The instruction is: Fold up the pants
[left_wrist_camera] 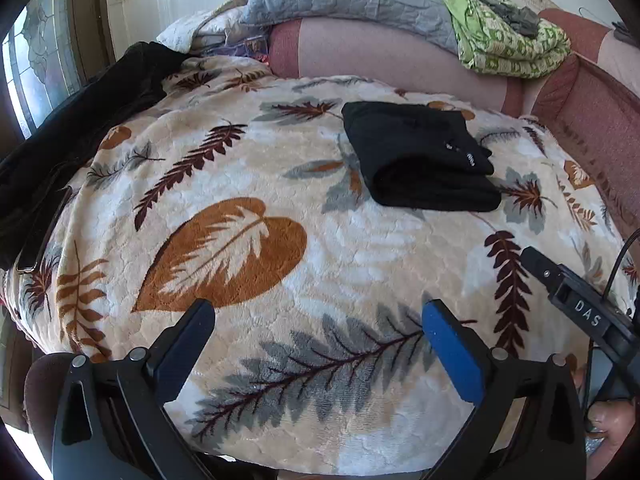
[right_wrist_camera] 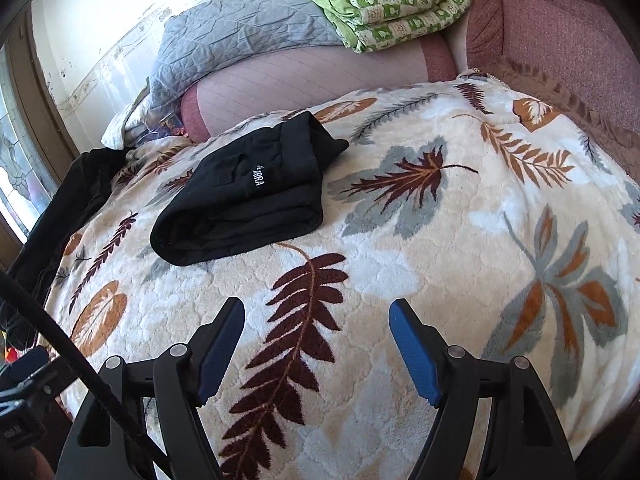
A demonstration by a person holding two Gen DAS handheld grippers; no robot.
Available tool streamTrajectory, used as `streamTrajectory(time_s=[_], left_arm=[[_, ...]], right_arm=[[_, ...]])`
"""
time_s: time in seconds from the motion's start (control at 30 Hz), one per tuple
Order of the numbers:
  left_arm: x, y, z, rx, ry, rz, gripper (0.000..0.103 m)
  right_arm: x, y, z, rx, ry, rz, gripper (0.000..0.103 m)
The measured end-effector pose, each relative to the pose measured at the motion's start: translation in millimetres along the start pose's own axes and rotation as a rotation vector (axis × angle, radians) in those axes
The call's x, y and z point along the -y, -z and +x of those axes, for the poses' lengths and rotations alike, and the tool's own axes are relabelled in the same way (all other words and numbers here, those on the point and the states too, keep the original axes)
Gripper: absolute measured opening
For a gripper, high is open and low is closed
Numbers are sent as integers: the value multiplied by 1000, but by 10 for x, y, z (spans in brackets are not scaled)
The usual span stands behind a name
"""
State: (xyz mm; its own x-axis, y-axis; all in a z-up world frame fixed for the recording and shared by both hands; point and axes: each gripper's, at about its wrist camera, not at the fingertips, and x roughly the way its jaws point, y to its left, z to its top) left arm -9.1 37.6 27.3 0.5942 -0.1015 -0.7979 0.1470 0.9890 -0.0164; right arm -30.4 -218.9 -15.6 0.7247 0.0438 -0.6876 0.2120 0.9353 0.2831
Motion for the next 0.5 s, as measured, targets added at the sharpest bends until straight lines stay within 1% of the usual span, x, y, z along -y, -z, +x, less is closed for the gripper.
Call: streamTrajectory(time_s=[0.13, 0.3, 0.5], left_arm=[[-24, 18, 80, -24, 0, -4, 103], [-55, 10, 103, -31, 13, -12, 103], [-46, 17, 129, -36, 8, -8, 103]], right_arm=[[-5, 13, 50, -12, 7, -8, 80], [-34, 31, 91, -21, 19, -21, 80], [-85, 58, 108, -19, 30, -45, 80]])
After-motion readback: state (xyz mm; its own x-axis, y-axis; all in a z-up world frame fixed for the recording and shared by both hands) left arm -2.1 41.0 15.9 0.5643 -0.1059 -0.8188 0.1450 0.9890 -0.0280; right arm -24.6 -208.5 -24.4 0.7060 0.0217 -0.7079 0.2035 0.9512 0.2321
